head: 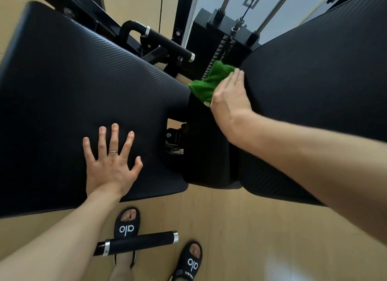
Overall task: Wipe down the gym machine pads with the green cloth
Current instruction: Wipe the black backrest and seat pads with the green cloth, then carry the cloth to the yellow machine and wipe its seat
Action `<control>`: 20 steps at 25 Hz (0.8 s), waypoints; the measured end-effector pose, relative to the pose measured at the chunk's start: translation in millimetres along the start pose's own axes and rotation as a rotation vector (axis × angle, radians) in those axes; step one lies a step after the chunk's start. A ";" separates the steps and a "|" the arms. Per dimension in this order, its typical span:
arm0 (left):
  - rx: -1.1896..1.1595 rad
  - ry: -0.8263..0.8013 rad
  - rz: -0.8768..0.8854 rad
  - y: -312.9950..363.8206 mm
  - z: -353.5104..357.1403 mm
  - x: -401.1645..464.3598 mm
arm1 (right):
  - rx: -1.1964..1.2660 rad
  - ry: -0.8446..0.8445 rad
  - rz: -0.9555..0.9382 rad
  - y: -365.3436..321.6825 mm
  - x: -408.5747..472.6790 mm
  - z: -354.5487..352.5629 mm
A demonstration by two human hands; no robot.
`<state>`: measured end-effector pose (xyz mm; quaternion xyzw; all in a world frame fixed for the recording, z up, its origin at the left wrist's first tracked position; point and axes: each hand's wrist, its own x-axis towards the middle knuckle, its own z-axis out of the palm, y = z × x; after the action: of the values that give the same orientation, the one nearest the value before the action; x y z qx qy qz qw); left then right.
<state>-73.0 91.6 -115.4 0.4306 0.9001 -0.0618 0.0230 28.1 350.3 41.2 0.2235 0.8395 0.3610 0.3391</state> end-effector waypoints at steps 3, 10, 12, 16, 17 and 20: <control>0.005 -0.163 -0.006 -0.5 -9.6 3.8 | -0.034 -0.010 0.012 -29.2 -42.6 2.9; -0.561 -0.719 -0.067 2.0 -107.4 21.7 | 0.407 -0.112 -0.162 -35.8 -126.0 -30.7; -0.895 -0.814 -0.014 19.8 -148.4 4.2 | 0.940 -0.181 -0.119 -23.8 -142.6 -36.6; -0.974 -0.892 0.188 62.2 -233.5 -24.2 | 2.104 -0.497 0.128 -0.9 -177.8 -25.7; -0.953 -0.906 0.197 71.2 -253.0 -29.9 | 2.291 -0.500 0.221 6.1 -195.6 -18.8; -0.846 -1.055 0.184 99.4 -298.1 -46.7 | 2.662 -0.630 0.336 24.8 -245.7 7.3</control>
<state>37.1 156.3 175.4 0.3717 0.6747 0.0960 0.6304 201.4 217.1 156.5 0.5456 0.4003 -0.7363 -0.0018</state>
